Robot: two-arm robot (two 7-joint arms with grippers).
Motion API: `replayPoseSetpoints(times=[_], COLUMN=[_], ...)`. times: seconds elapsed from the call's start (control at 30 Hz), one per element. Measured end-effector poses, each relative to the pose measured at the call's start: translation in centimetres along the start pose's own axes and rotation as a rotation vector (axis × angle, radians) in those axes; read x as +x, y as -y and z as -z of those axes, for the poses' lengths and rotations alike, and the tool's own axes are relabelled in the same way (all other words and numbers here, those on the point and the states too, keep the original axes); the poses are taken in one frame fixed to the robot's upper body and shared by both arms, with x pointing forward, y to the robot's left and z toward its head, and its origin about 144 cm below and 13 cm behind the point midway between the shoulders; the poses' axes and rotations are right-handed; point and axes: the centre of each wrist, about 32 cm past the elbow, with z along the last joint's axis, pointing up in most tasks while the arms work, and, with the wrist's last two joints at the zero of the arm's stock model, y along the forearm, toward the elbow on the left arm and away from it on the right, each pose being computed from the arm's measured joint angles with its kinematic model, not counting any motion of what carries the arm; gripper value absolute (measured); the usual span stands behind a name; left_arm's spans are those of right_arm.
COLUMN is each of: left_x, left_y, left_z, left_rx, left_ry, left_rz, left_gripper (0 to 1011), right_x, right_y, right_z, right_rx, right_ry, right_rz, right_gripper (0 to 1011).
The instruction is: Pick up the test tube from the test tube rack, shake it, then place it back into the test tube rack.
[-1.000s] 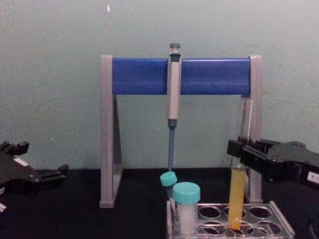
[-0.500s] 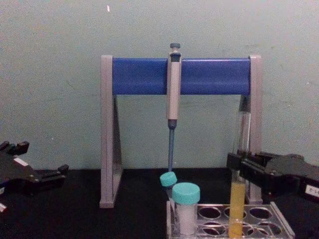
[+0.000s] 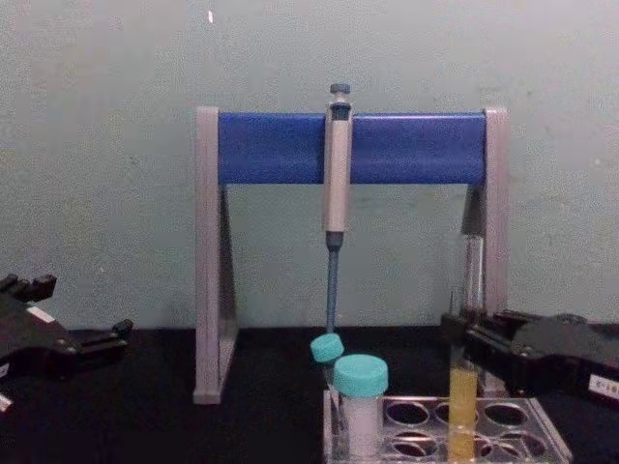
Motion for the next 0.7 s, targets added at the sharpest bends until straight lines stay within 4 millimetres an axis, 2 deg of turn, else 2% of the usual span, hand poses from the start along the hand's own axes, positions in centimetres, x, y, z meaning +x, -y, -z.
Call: replayPoseSetpoints(times=[0.7], left_x=[0.00], left_y=[0.00], left_z=[0.00], left_rx=[0.000], left_ry=[0.000], left_rz=[0.000], left_gripper=[1009], right_x=[0.09], right_y=[-0.17], right_z=[0.39], right_rx=[-0.017], right_ry=[0.006], right_rz=[0.008], right_gripper=[221])
